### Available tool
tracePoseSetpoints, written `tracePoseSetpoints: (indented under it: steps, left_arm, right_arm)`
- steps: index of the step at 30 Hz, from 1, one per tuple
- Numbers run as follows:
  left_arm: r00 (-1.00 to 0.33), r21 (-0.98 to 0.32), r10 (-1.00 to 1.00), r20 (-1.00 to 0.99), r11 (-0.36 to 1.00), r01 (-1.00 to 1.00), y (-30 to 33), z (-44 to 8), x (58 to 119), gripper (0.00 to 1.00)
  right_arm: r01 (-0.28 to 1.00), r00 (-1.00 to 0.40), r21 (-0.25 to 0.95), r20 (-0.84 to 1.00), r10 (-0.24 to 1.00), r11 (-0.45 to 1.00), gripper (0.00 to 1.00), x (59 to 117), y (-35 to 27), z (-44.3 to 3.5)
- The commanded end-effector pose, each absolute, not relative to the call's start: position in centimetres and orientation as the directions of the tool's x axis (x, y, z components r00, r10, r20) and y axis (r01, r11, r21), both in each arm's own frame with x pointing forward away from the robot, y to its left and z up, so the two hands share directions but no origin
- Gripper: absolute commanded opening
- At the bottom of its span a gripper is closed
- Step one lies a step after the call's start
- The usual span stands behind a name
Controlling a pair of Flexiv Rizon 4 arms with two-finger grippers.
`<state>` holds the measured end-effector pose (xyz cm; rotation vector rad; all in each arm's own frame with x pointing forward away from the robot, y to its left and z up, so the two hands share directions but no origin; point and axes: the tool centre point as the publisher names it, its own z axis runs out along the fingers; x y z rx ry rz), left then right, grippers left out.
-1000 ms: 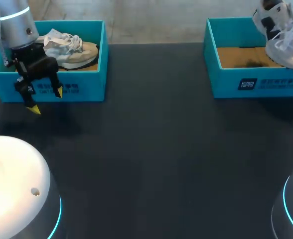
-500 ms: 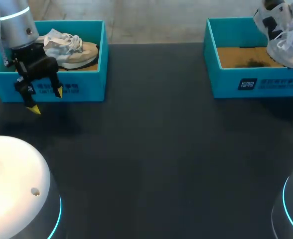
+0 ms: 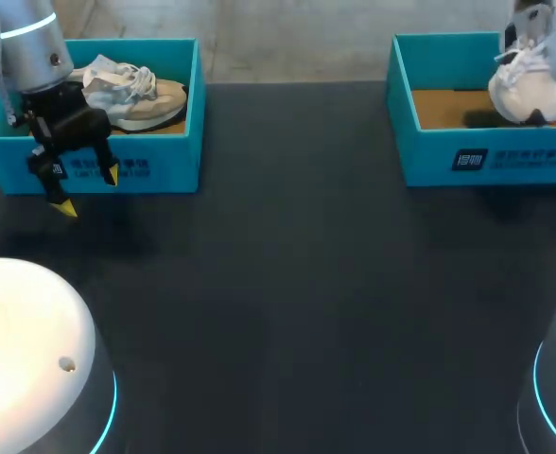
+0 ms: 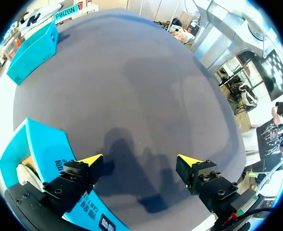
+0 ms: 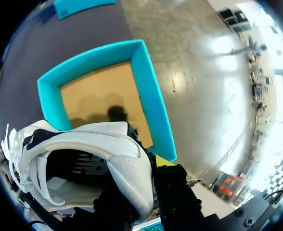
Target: Take the shoe out of the shoebox, open the shoe tongue, remove and reinsert the insole, then place the shoe into the shoebox
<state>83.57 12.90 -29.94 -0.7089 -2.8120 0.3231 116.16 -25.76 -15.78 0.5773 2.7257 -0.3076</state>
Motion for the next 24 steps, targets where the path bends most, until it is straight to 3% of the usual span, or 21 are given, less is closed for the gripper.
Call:
tracePoseSetpoints:
  steps: [1, 6, 12, 15, 24]
  left_arm:
    - [-0.858, -0.262, 0.487, 0.161, 0.86, 0.438, 12.9, -29.9, 83.5, 1.0]
    - [-0.858, -0.262, 0.487, 0.161, 0.86, 0.438, 12.9, -29.9, 83.5, 1.0]
    - [-0.858, -0.262, 0.487, 0.161, 0.86, 0.438, 12.9, -29.9, 83.5, 1.0]
    - [-0.858, -0.262, 0.487, 0.161, 0.86, 0.438, 12.9, -29.9, 83.5, 1.0]
    - [-0.858, -0.262, 0.487, 0.161, 0.86, 0.438, 12.9, -29.9, 83.5, 1.0]
  right_arm:
    - [0.718, -0.669, -0.073, -0.345, 0.658, 0.692, 0.0, 116.4, -27.3, -15.6]
    - [0.868, -0.475, -0.01, -0.306, 0.825, 0.496, 0.0, 115.2, -29.2, -15.9]
    - [0.932, -0.342, 0.023, -0.276, 0.898, 0.362, 0.0, 113.7, -30.7, -16.4]
    - [0.967, -0.247, -0.016, -0.288, 0.925, 0.253, 0.0, 112.8, -31.4, -16.9]
    - [0.967, -0.247, -0.016, -0.288, 0.925, 0.253, 0.0, 112.8, -31.4, -16.9]
